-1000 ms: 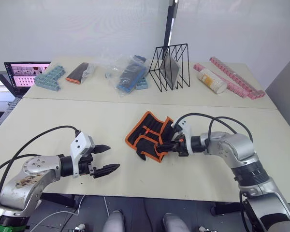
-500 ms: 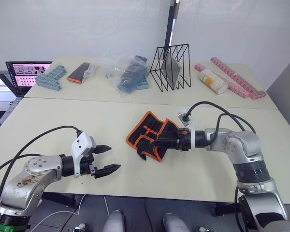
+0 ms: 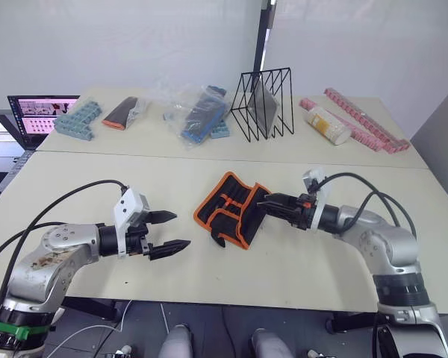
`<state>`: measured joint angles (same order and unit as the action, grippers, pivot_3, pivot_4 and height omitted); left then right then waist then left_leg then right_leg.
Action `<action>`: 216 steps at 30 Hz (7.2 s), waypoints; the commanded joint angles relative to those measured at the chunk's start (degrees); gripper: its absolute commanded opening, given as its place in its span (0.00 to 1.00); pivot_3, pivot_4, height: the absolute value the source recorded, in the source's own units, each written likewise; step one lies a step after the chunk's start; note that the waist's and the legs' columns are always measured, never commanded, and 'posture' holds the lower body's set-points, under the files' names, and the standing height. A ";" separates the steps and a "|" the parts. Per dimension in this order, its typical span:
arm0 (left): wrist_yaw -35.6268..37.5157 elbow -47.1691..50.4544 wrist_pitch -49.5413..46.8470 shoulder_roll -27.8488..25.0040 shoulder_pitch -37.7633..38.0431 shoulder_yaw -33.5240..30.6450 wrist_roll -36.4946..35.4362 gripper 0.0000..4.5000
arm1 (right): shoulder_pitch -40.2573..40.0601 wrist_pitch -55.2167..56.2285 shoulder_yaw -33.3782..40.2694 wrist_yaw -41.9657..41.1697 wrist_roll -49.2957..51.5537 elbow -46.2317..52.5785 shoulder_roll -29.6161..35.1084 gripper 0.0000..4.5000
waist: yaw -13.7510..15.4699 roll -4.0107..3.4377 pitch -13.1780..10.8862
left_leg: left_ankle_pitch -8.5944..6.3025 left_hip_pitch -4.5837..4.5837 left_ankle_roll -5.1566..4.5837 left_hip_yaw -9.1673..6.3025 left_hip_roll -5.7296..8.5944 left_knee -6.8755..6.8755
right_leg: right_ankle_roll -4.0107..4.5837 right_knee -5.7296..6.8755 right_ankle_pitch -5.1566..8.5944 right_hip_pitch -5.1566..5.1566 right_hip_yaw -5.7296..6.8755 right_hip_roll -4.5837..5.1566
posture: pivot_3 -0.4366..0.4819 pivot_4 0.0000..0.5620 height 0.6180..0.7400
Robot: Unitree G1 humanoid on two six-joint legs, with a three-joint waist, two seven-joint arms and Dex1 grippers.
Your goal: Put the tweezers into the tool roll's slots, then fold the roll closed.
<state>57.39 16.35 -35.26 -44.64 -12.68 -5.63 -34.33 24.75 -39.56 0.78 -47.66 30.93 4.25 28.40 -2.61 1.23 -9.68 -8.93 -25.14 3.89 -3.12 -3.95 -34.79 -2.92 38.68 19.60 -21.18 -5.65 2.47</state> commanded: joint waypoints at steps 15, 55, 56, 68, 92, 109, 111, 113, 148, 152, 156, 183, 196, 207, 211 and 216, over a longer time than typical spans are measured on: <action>0.47 -0.80 0.35 -1.48 0.02 1.95 2.93 1.00 | -1.31 8.68 -15.09 4.34 -16.59 -2.66 -4.65 0.01 | 0.15 0.00 0.01 | 0.00 0.03 0.01 -0.02 0.01 -0.06 | 0.00 0.17 0.00 -0.01 0.01 0.00 | 0.48 0.27 0.96; -1.70 -28.49 -3.43 13.01 -19.98 6.96 6.25 1.00 | -6.20 22.07 -18.03 1.08 -28.14 -0.43 0.37 0.01 | 0.39 0.07 0.05 | 0.01 0.18 0.01 -0.06 0.04 -0.19 | 0.00 0.29 0.00 0.15 0.05 0.00 | 0.48 0.27 0.96; -1.39 -29.30 -3.48 13.45 -20.60 7.04 6.31 1.00 | -6.14 22.08 -18.00 1.22 -28.27 -0.55 0.29 0.01 | 0.37 0.07 0.05 | 0.01 0.18 0.01 -0.06 0.04 -0.19 | 0.00 0.29 0.00 0.15 0.05 0.00 | 0.48 0.27 0.96; 2.16 -37.71 -5.39 15.77 -25.47 8.82 8.36 0.45 | -6.88 20.46 -17.56 2.87 -28.36 0.37 -0.57 0.00 | 0.31 0.07 0.05 | 0.03 0.28 0.03 -0.09 0.04 -0.18 | 0.00 0.32 0.00 0.22 0.07 -0.01 | 0.48 0.27 0.96; 8.21 -25.85 -5.62 22.81 -24.78 14.59 6.71 0.01 | -6.05 14.98 -15.80 0.31 -25.87 2.48 1.04 0.00 | 0.74 0.07 0.05 | 0.05 0.33 0.06 -0.11 0.08 -0.24 | 0.00 0.26 0.00 0.40 0.07 0.01 | 0.48 0.27 0.96; 6.33 -39.61 0.60 27.71 -29.95 21.95 17.15 0.01 | -7.32 11.39 -14.76 2.14 -25.16 6.57 1.03 0.00 | 1.45 0.07 0.05 | 0.04 0.33 0.06 -0.11 0.11 -0.23 | -0.01 0.18 0.00 0.43 0.06 0.01 | 0.48 0.27 0.96; 6.86 -40.84 0.49 28.35 -30.52 22.96 18.07 0.01 | -7.70 10.77 -14.43 2.31 -24.89 7.44 1.21 0.00 | 1.61 0.07 0.05 | 0.05 0.36 0.06 -0.11 0.11 -0.24 | -0.01 0.17 0.00 0.49 0.06 0.01 | 0.48 0.27 0.96; 7.81 -41.33 0.25 28.45 -30.64 24.15 18.90 0.01 | -8.00 10.22 -14.07 2.40 -24.68 8.17 1.41 0.00 | 1.67 0.07 0.05 | 0.04 0.46 0.06 -0.11 0.12 -0.24 | -0.02 0.09 0.01 0.65 0.06 0.01 | 0.48 0.27 0.96; 10.44 -40.49 6.07 24.29 -28.55 29.41 27.09 0.01 | 2.27 18.77 -11.65 -2.61 -19.40 -12.68 -1.19 0.00 | 1.36 0.04 0.16 | -0.01 0.81 -0.03 -0.09 0.10 -0.10 | -0.04 -0.21 0.02 1.05 0.05 0.01 | 0.48 0.27 0.96; 14.89 -35.75 6.30 20.90 -27.40 29.49 25.52 0.01 | 1.41 23.42 -14.16 -1.53 -24.91 -19.75 1.10 0.00 | 1.17 0.04 0.20 | -0.01 0.89 -0.03 -0.08 0.09 -0.05 | -0.04 -0.21 0.02 1.07 0.05 0.00 | 0.48 0.27 0.96; 18.01 -31.55 3.77 18.77 -27.92 26.13 20.76 0.15 | 1.50 25.53 -14.66 -2.33 -24.89 -22.13 1.04 0.00 | 0.10 0.03 0.21 | -0.01 0.93 -0.03 -0.09 0.05 0.02 | -0.04 -0.18 0.02 1.07 0.05 -0.03 | 0.48 0.27 0.96; 12.96 -48.76 29.40 29.83 -28.31 27.16 29.22 0.01 | 0.46 24.71 -12.32 -3.54 -21.29 -16.85 -1.41 0.00 | 1.21 0.03 0.22 | 0.00 0.83 -0.01 -0.08 0.07 -0.12 | -0.05 -0.27 0.03 1.09 0.04 -0.01 | 0.48 0.27 0.96; 14.28 -46.04 33.81 26.28 -24.01 29.77 33.39 0.01 | 7.69 33.92 -8.34 11.70 -27.61 -38.83 -4.94 0.00 | 0.17 0.10 0.50 | -0.04 1.83 -0.04 -0.07 0.06 0.16 | -0.08 -0.71 0.08 2.09 0.04 0.00 | 0.48 0.27 0.96; 13.32 -43.90 30.47 27.91 -24.94 25.76 29.43 0.01 | 8.60 41.74 -0.86 8.50 -19.78 -29.80 -6.82 0.00 | 0.04 -0.05 0.38 | -0.11 1.39 -0.15 -0.10 0.07 0.10 | -0.08 -0.67 0.08 1.78 0.02 -0.01 | 0.48 0.27 0.96; 13.37 -44.20 30.04 27.94 -25.73 25.34 29.19 0.01 | 4.88 34.74 -2.98 4.23 -17.46 -21.84 -7.28 0.00 | 0.13 -0.09 0.35 | -0.14 1.35 -0.20 -0.11 0.08 0.15 | -0.08 -0.66 0.08 1.76 0.03 -0.01 | 0.48 0.27 0.96; 13.07 -44.09 29.13 27.69 -26.19 24.40 28.60 0.01 | 1.37 29.71 -5.95 5.50 -20.05 -20.55 -8.25 0.00 | 0.17 -0.11 0.32 | -0.14 1.30 -0.20 -0.12 0.10 0.11 | -0.09 -0.71 0.09 1.75 0.03 0.00 | 0.48 0.27 0.96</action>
<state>70.92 -27.29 -5.41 -16.38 -38.33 19.47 -5.91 26.18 -8.42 -4.57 -42.84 12.27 -16.85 19.60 -2.43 1.12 -9.36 -9.07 -23.83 3.69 -3.23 -3.85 -34.68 -3.01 37.97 19.69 -19.43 -5.62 2.47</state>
